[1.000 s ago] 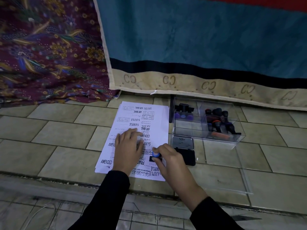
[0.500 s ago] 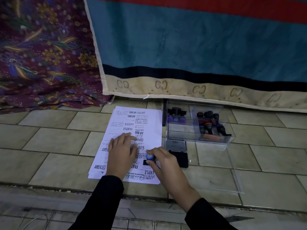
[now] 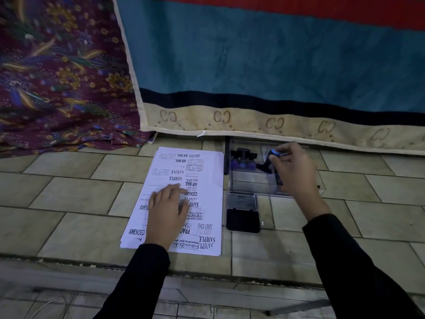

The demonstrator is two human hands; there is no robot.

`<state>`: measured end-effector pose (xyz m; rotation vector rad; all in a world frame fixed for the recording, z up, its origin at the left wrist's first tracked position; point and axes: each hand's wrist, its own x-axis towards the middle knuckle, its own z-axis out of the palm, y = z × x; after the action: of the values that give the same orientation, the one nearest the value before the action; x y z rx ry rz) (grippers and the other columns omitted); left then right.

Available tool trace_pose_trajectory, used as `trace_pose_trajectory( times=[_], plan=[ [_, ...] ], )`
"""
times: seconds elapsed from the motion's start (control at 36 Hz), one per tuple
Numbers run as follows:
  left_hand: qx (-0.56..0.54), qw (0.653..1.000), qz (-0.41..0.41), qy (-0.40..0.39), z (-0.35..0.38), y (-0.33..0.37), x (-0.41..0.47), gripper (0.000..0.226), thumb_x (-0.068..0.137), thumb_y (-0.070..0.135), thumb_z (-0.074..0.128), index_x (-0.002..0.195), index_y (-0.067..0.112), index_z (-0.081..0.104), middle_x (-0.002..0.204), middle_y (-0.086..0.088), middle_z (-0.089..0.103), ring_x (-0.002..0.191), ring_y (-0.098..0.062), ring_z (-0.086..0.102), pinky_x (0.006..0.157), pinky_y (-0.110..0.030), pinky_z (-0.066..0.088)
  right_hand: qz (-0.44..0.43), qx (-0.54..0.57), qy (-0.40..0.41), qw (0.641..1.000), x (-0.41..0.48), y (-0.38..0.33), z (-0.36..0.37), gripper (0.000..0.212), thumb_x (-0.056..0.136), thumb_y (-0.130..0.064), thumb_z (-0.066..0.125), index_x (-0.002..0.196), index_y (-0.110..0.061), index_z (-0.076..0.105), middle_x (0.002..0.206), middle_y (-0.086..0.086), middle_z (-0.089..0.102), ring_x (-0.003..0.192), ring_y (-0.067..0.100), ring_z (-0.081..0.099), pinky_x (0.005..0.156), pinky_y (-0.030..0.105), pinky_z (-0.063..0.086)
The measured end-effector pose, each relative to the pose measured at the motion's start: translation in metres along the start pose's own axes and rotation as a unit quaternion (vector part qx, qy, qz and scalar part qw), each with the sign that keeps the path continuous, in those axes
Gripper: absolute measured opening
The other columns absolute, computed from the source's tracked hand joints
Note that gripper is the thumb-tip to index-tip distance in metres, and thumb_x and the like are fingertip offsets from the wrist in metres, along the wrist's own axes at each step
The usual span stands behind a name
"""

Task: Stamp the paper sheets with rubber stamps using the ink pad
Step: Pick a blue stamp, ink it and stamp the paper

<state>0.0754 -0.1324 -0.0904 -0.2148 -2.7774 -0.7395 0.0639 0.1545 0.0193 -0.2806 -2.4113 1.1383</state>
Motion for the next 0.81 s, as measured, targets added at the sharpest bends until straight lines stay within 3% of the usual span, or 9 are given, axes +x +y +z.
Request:
trace_pose_trajectory(
  times=[0.08, 0.28, 0.42, 0.58, 0.72, 0.81],
  plan=[
    [0.001, 1.0, 0.002, -0.002, 0.0, 0.0, 0.0, 0.024, 0.091, 0.029, 0.051, 0.114, 0.028, 0.057, 0.131, 0.008, 0.051, 0.124, -0.015, 0.04, 0.114, -0.039, 0.013, 0.016, -0.053, -0.055, 0.997, 0.01, 0.006, 0.018, 0.018, 0.085, -0.016, 0.066, 0.102, -0.012, 0.062, 0.09, 0.0, 0.06, 0.065, -0.004, 0.052, 0.054, 0.008, 0.037],
    [0.005, 1.0, 0.0, -0.007, -0.001, 0.002, 0.0, 0.023, 0.092, 0.026, 0.053, 0.114, 0.028, 0.057, 0.132, 0.009, 0.05, 0.127, -0.014, 0.039, 0.115, -0.04, 0.013, 0.046, -0.067, -0.169, 0.982, 0.024, 0.012, 0.053, 0.013, 0.081, -0.014, 0.07, 0.089, -0.01, 0.062, 0.081, 0.004, 0.061, 0.077, 0.017, 0.059, 0.071, 0.027, 0.048],
    [0.007, 1.0, -0.001, -0.01, -0.002, 0.001, 0.0, 0.023, 0.092, 0.027, 0.052, 0.114, 0.028, 0.057, 0.133, 0.009, 0.05, 0.127, -0.014, 0.038, 0.115, -0.04, 0.013, -0.001, -0.106, -0.228, 0.968, 0.023, 0.012, 0.058, 0.009, 0.079, -0.009, 0.071, 0.085, -0.007, 0.065, 0.079, 0.008, 0.064, 0.074, 0.016, 0.058, 0.064, 0.019, 0.046],
    [0.001, 1.0, -0.001, -0.01, -0.001, 0.0, 0.0, 0.023, 0.092, 0.028, 0.051, 0.114, 0.029, 0.057, 0.132, 0.009, 0.05, 0.126, -0.014, 0.039, 0.115, -0.041, 0.016, -0.031, -0.164, -0.227, 0.959, 0.024, 0.014, 0.057, 0.01, 0.085, -0.013, 0.065, 0.087, -0.007, 0.072, 0.091, 0.007, 0.07, 0.083, 0.017, 0.062, 0.079, 0.023, 0.045],
    [-0.009, 1.0, -0.003, -0.008, -0.001, -0.001, 0.001, 0.03, 0.088, 0.036, 0.041, 0.112, 0.031, 0.057, 0.13, 0.011, 0.051, 0.121, -0.013, 0.042, 0.114, -0.041, 0.017, -0.013, -0.152, -0.142, 0.978, 0.043, 0.007, 0.045, 0.012, 0.089, -0.01, 0.057, 0.088, -0.006, 0.069, 0.087, 0.007, 0.068, 0.078, 0.015, 0.058, 0.07, 0.023, 0.043],
    [-0.006, 1.0, -0.005, -0.012, -0.001, -0.001, 0.001, 0.035, 0.087, 0.041, 0.034, 0.112, 0.032, 0.056, 0.13, 0.012, 0.05, 0.122, -0.011, 0.041, 0.114, -0.039, 0.015, 0.03, -0.186, -0.112, 0.976, 0.058, 0.009, 0.046, 0.014, 0.089, -0.01, 0.056, 0.085, -0.001, 0.066, 0.086, 0.014, 0.067, 0.078, 0.024, 0.061, 0.07, 0.031, 0.051]
  ],
)
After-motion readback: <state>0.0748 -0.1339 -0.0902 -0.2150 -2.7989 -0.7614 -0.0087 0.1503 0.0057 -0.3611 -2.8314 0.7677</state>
